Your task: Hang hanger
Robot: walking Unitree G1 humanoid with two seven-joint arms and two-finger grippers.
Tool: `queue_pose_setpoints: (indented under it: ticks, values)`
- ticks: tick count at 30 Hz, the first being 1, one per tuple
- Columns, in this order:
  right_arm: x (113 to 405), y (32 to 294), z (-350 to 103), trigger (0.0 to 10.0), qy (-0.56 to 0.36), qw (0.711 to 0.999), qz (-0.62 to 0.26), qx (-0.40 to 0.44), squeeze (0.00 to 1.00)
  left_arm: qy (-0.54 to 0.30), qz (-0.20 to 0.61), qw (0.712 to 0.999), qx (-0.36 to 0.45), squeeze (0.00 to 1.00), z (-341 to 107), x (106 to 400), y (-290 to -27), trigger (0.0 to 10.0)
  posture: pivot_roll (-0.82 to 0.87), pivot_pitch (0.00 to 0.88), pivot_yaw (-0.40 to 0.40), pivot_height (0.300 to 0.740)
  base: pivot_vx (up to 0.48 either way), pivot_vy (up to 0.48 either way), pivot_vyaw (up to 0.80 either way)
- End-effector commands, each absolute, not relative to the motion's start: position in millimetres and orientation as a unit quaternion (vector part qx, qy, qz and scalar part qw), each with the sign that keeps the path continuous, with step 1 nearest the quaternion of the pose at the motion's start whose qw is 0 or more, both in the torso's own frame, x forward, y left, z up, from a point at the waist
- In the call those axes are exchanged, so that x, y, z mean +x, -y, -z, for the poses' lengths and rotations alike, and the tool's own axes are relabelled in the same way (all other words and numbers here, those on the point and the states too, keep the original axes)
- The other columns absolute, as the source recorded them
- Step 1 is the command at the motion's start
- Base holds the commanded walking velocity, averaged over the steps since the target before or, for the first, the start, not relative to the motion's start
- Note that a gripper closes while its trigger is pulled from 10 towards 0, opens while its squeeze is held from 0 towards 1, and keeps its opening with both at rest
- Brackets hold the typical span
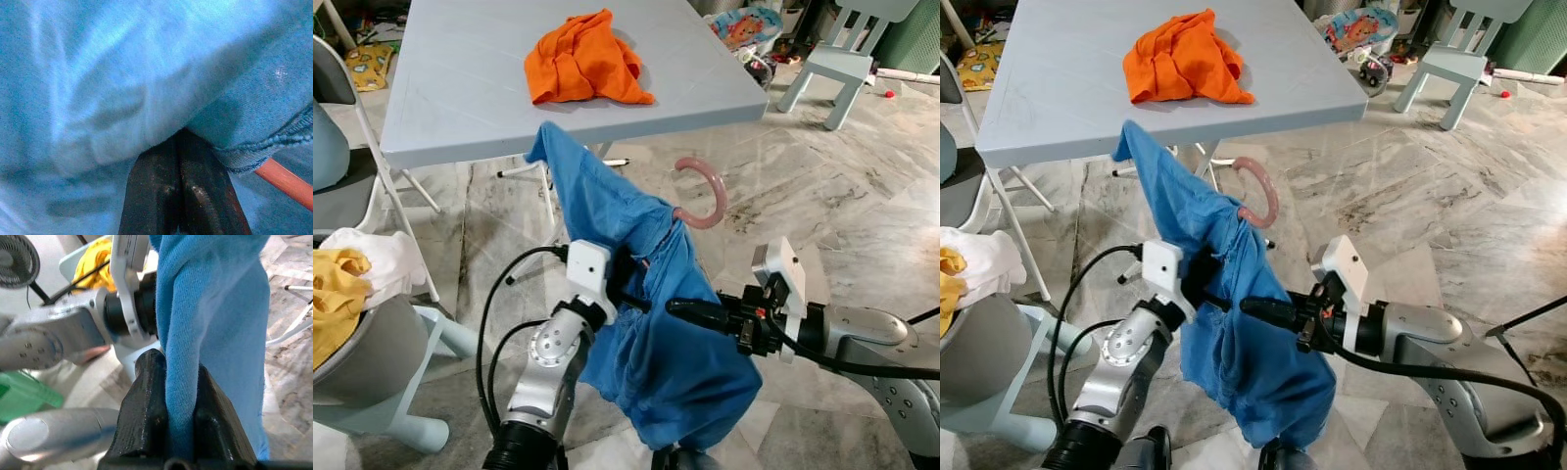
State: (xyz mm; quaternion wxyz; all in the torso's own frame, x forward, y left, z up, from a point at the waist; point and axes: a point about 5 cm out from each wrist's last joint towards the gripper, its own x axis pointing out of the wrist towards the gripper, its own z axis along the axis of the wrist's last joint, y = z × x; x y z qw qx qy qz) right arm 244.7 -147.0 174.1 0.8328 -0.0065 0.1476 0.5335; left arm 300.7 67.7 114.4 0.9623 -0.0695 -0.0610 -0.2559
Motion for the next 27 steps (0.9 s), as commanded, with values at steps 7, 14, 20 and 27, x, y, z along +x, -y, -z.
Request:
queue_pose_setpoints:
  ticks: [7, 14, 20, 27]
  values:
    - [249.9, 152.4, -157.1, 10.0, -0.155, 0.850, -0.495, -0.089, 0.00, 0.063, 0.235, 0.968, -0.064, 0.00, -115.8, 304.6, -72.6, 0.0, -0.06, 0.184, -0.057, 0.740, 0.000, 0.000, 0.00]
    - [265.1, 164.0, -149.9, 10.0, -0.144, 0.867, -0.438, -0.191, 0.00, 0.062, 0.231, 0.969, -0.063, 0.00, -115.1, 304.1, -75.1, 0.0, -0.06, 0.184, -0.057, 0.740, 0.000, 0.000, 0.00]
    - [276.5, 175.7, -139.8, 10.0, -0.153, 0.881, -0.388, -0.225, 0.00, 0.061, 0.233, 0.969, -0.063, 0.00, -115.1, 303.8, -74.6, 0.0, -0.05, 0.187, -0.057, 0.740, 0.000, 0.000, 0.00]
    - [277.0, 194.2, -129.4, 10.0, -0.170, 0.864, -0.381, -0.282, 0.00, 0.065, 0.221, 0.971, -0.055, 0.00, -118.5, 308.2, -85.3, 0.0, -0.05, 0.188, -0.057, 0.740, 0.000, 0.000, 0.00]
